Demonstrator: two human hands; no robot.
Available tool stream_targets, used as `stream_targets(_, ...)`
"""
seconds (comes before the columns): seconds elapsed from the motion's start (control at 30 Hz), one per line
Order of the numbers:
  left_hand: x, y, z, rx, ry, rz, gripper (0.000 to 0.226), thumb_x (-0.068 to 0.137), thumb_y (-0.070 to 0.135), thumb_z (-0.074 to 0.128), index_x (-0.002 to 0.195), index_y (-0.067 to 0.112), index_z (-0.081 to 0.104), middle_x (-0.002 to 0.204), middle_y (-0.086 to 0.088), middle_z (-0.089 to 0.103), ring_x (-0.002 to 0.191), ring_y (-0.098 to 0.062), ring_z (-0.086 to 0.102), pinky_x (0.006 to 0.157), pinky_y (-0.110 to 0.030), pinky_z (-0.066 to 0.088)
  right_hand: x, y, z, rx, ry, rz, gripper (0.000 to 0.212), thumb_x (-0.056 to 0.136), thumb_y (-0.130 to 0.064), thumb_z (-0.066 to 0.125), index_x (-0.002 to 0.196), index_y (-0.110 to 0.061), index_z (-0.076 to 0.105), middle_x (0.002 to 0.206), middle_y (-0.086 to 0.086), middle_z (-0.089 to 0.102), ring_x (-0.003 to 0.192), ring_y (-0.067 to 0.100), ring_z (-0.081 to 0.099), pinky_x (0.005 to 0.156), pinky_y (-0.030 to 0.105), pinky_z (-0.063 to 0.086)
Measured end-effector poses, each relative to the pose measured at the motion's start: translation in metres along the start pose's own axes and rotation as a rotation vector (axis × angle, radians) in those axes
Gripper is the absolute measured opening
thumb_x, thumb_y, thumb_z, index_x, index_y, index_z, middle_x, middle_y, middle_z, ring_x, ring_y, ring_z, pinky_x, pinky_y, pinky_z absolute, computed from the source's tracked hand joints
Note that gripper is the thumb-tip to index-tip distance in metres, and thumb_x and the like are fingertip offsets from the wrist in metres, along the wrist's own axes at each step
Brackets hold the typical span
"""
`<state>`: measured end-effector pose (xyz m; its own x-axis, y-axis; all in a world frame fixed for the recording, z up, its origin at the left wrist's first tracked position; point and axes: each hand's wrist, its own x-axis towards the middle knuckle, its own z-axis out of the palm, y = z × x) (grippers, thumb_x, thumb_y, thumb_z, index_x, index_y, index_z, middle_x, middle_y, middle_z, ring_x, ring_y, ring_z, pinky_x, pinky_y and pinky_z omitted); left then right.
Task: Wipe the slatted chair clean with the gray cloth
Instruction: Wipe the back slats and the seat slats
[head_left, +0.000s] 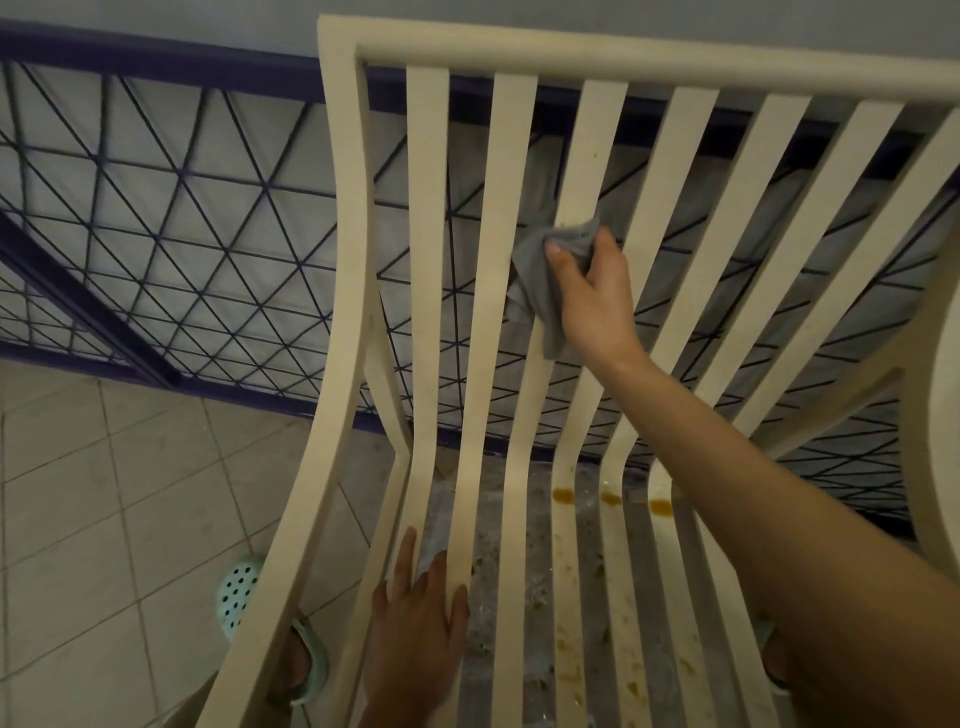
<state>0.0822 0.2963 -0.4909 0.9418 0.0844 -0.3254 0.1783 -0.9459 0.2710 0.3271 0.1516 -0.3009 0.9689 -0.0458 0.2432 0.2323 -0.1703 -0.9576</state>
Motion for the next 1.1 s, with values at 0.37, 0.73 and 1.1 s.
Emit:
stream_targets(0.37, 0.001, -0.003, 0.007, 0.008, 0.025, 0.005, 0.062, 0.091, 0.057, 0.001, 0.149, 0.04, 0.014, 0.162, 0.009, -0.003, 0.143, -0.008, -0.028, 0.115, -0.041, 0.022, 0.032, -0.029, 0.003, 0.056, 0.106, -0.107, 0.024, 0.103, -0.018, 0.042, 0.119, -0.003, 0.052, 0.103, -0.001, 0.06, 0.095, 0.003, 0.059, 0.084, 0.014, 0.048)
stream_targets(0.73, -0.001, -0.003, 0.002, -0.038, 0.025, 0.017, 0.057, 0.094, 0.056, 0.006, 0.149, 0.042, 0.011, 0.162, 0.012, -0.003, 0.143, -0.007, -0.027, 0.116, -0.041, 0.022, -0.009, 0.024, 0.019, 0.091, 0.14, 0.009, 0.027, 0.104, -0.018, 0.037, 0.123, -0.004, 0.052, 0.109, 0.004, 0.061, 0.097, 0.006, 0.059, 0.082, 0.014, 0.046)
stream_targets(1.1, -0.002, -0.001, 0.0, -0.017, 0.008, -0.006, 0.056, 0.096, 0.055, 0.012, 0.15, 0.04, 0.012, 0.162, 0.01, -0.008, 0.142, -0.008, -0.028, 0.117, -0.042, 0.022, -0.047, 0.08, 0.032, 0.104, 0.135, 0.136, 0.029, 0.103, -0.025, 0.041, 0.124, -0.006, 0.052, 0.111, 0.007, 0.063, 0.103, 0.015, 0.061, 0.084, 0.019, 0.049)
